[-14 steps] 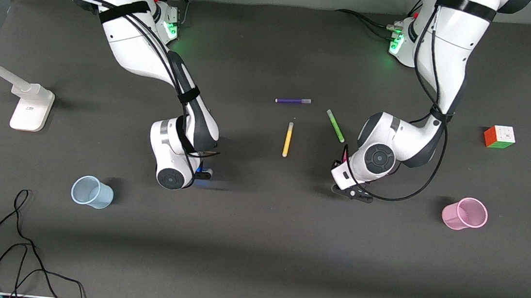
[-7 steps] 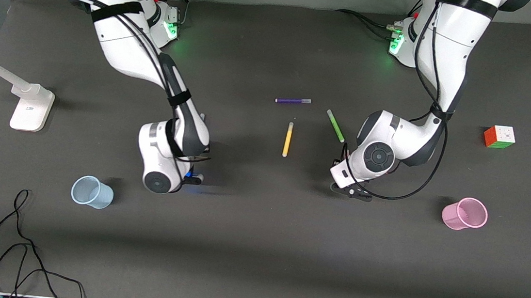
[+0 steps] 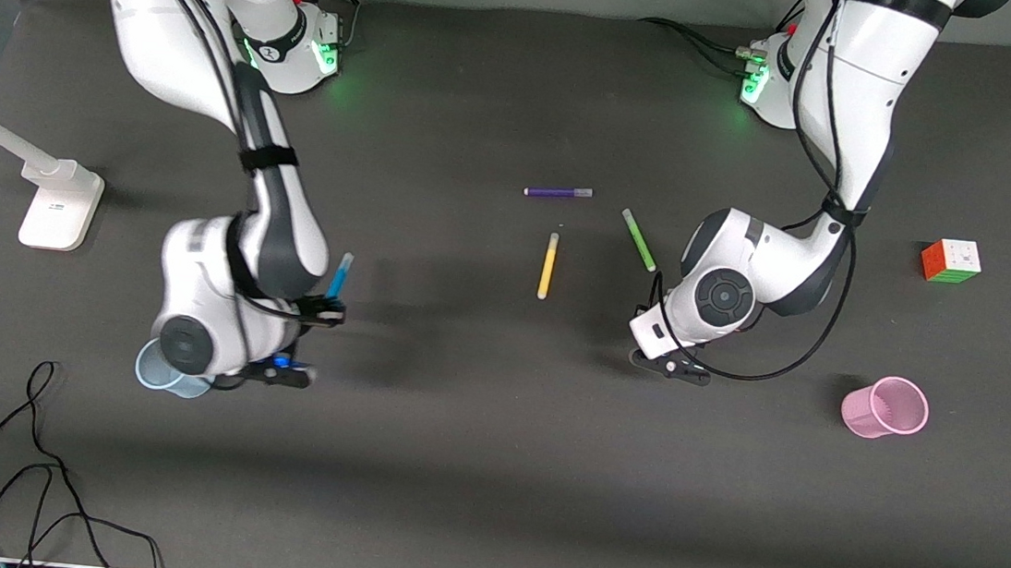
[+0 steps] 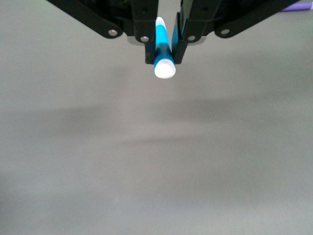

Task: Place pink and blue markers in matching cups
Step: 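Carry the blue marker toward the blue cup while the left gripper carries pink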

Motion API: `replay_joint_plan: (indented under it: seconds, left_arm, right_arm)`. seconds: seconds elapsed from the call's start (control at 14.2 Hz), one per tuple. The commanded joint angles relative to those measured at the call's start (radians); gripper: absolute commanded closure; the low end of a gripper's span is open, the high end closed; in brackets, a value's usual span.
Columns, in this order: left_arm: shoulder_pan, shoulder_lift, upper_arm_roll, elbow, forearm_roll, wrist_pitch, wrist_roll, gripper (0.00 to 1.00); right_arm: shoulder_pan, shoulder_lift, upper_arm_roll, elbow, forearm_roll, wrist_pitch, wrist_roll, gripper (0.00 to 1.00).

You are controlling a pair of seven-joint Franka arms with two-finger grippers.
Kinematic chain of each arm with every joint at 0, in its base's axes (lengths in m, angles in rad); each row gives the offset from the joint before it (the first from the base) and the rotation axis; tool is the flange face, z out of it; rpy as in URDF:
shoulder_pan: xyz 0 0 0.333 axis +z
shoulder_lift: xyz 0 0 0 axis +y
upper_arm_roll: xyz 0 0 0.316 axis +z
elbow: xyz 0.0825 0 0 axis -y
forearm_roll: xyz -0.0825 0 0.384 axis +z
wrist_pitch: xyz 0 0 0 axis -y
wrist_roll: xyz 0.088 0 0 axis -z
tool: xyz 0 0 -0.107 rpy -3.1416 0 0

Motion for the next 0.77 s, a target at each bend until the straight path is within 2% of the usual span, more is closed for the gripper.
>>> replay_joint_plan:
  seconds: [0.0, 0.35, 0.49, 0.7]
  left_arm:
    - [0.025, -0.096, 0.006, 0.070, 0.003, -0.206, 0.009, 1.00]
    - [0.082, -0.272, 0.050, 0.070, 0.009, -0.313, 0.065, 1.00]
    - [0.151, -0.306, 0.052, 0.070, 0.009, -0.316, 0.212, 1.00]
    - [0.316, -0.314, 0.050, 0.084, 0.012, -0.289, 0.546, 1.00]
  right_arm:
    - [0.004, -0.072, -0.031, 0.020, -0.120, -0.014, 0.039, 1.00]
    - [0.008, -0.093, -0.189, 0.115, -0.148, 0.013, 0.062, 1.00]
    - [0.002, -0.093, -0.246, 0.118, -0.159, 0.117, 0.080, 1.00]
    - [-0.010, -0.067, -0.280, 0.097, -0.162, 0.244, 0.069, 1.00]
